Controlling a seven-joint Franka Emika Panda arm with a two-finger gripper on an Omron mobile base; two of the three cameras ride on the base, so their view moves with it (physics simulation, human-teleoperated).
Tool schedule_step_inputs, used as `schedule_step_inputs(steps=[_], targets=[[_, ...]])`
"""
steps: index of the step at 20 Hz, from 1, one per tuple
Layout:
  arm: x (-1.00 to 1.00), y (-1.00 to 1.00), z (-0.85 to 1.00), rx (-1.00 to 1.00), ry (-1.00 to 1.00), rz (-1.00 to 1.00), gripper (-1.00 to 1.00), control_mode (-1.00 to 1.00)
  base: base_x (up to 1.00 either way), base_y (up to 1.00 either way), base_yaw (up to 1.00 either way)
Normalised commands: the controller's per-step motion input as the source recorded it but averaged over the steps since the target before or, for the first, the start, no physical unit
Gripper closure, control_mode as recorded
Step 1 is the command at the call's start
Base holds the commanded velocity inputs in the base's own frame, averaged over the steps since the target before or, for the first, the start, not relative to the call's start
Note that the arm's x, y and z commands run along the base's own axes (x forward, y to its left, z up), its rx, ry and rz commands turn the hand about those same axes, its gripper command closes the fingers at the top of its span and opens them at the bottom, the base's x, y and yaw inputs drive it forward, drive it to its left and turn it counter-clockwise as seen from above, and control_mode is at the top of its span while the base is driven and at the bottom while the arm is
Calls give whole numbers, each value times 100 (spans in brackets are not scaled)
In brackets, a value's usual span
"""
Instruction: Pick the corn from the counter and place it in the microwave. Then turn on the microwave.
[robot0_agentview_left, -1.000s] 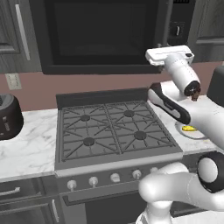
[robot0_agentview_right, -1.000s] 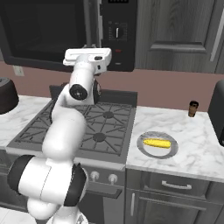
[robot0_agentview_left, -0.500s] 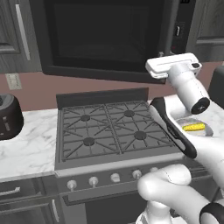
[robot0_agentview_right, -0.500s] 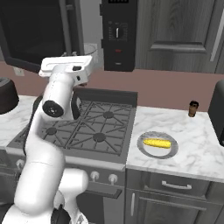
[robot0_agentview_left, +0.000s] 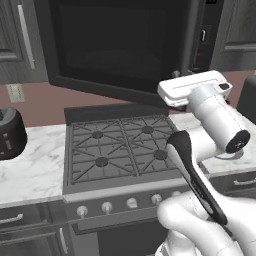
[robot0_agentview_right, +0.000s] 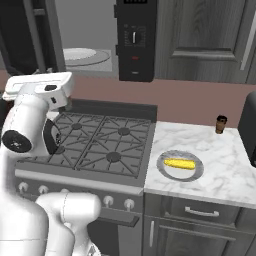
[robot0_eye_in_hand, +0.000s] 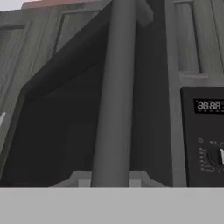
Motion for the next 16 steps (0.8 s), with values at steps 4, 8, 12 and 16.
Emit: schedule_step_inputs(steps=[4, 8, 12, 16], targets=[[-70, 54, 0, -1, 7, 7, 100, -100, 0, 0, 0], [-67, 57, 0, -2, 7, 7, 100, -100, 0, 0, 0], [-55, 64, 0, -3, 7, 7, 100, -100, 0, 0, 0], [-42, 64, 0, -3, 5, 6, 100, -100, 0, 0, 0]])
